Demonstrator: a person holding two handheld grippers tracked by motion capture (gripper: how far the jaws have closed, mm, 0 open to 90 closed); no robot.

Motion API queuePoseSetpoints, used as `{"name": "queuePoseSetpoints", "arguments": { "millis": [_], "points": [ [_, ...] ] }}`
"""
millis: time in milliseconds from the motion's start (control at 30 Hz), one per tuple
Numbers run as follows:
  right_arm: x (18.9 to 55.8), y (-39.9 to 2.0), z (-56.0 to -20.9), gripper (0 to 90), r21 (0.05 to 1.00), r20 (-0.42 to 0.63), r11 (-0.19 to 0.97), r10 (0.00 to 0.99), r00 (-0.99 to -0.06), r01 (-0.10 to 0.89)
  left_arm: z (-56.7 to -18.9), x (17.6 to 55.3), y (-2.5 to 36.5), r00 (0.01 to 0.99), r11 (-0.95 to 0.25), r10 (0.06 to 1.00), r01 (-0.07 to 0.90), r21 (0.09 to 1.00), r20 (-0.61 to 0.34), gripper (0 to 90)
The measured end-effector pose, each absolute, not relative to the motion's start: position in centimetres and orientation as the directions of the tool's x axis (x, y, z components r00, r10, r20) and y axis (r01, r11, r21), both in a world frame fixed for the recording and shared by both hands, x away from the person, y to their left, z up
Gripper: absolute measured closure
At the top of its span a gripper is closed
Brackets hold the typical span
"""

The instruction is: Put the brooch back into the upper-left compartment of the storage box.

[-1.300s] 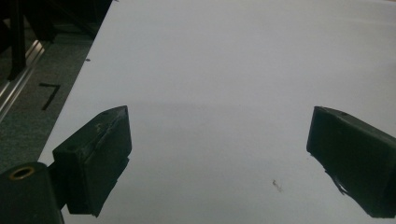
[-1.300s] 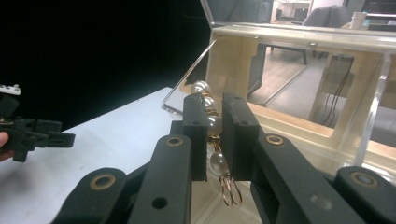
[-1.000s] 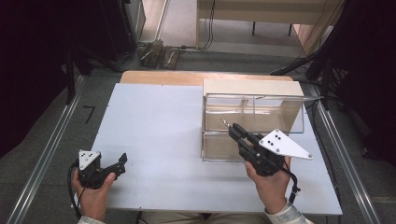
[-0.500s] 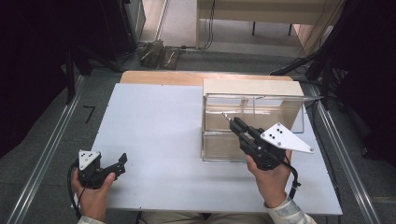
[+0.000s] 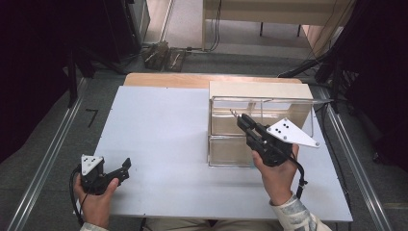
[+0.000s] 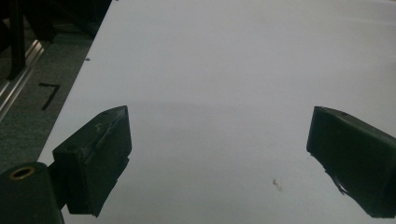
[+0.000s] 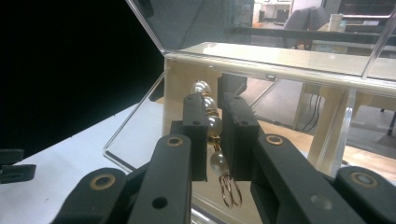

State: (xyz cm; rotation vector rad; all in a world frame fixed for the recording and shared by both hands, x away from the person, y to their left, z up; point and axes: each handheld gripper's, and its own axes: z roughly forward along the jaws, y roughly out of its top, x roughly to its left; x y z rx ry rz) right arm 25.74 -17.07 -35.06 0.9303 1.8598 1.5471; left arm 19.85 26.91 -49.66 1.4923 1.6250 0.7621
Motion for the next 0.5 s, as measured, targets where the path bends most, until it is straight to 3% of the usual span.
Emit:
{"name": "queuePoseSetpoints", "arguments": {
  "millis": [500],
  "points": [
    [26.39, -16.97, -35.42, 78.4, 0.97, 0.019, 0.127, 0.814, -0.581, 0.209, -49.66, 19.85, 26.88, 0.0, 0.13, 0.988, 0.517, 0.846, -0.152, 5.9]
  ]
}}
